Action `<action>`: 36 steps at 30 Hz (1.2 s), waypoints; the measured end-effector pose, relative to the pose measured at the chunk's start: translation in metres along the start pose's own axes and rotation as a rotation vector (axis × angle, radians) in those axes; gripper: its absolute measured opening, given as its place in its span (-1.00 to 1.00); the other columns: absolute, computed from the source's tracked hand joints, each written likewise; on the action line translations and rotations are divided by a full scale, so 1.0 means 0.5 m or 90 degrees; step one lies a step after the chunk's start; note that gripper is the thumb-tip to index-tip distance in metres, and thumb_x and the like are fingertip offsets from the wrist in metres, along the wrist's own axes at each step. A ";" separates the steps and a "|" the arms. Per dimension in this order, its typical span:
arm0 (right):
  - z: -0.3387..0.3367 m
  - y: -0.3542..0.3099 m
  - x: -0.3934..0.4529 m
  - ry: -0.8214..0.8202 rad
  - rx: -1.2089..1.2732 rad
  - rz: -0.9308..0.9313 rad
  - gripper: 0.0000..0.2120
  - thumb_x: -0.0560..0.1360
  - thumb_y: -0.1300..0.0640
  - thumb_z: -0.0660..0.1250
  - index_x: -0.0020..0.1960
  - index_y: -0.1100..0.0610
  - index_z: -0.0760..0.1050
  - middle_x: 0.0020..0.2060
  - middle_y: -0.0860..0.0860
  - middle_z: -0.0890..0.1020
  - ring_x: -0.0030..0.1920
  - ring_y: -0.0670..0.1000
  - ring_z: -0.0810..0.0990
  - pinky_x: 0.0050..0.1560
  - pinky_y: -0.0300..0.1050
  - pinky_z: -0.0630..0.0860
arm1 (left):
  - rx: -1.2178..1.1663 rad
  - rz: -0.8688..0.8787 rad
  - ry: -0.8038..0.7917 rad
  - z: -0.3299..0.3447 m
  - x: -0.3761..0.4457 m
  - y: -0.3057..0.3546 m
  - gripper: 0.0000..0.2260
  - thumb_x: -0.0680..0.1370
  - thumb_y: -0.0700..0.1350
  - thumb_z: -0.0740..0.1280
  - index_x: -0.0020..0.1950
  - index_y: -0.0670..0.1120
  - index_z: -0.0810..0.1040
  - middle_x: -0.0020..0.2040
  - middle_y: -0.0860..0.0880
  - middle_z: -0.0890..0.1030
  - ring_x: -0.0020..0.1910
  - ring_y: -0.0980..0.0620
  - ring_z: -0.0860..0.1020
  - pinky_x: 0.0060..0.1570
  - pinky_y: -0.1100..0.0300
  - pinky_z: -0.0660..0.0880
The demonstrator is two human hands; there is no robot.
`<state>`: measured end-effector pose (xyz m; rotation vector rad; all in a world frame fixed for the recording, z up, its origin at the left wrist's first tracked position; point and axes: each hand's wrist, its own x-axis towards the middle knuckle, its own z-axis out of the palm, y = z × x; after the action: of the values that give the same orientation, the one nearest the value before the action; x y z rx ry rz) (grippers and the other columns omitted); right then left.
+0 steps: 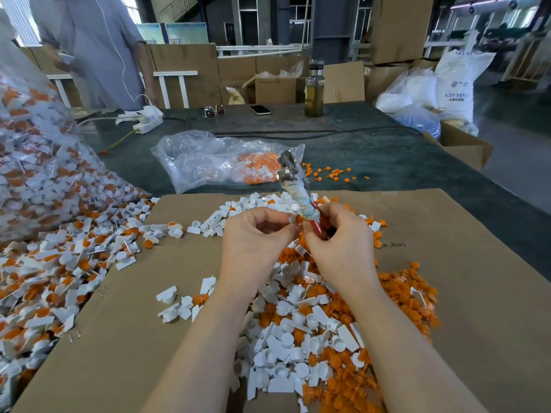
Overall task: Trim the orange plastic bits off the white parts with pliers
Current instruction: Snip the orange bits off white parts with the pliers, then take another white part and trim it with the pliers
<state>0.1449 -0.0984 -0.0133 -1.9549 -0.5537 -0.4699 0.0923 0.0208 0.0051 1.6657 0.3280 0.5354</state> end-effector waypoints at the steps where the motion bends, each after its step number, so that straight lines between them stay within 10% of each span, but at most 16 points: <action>1: 0.000 -0.001 0.000 -0.001 -0.004 0.000 -0.83 0.45 0.15 0.43 -0.14 -0.07 0.46 -0.35 -0.24 0.52 -0.16 -0.31 0.54 -0.24 -0.49 0.43 | 0.010 0.002 -0.002 0.001 0.000 0.000 -0.86 0.41 -0.24 0.55 -0.23 -0.01 0.70 -0.30 0.03 0.71 -0.26 0.06 0.68 -0.24 0.31 0.60; 36: -0.066 0.004 0.012 -0.428 0.090 0.150 -0.74 0.48 0.13 0.40 0.06 -0.09 0.38 -0.11 -0.09 0.53 -0.13 -0.12 0.54 -0.09 -0.13 0.51 | -0.232 0.039 0.049 -0.039 0.026 -0.023 -0.92 0.54 -0.28 0.40 -0.11 -0.12 0.62 -0.29 0.03 0.65 -0.26 0.11 0.61 -0.14 0.26 0.56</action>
<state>0.1483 -0.1281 0.0024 -1.9869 -0.7350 0.3878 0.0942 0.0456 -0.0024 1.3077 0.2201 0.6637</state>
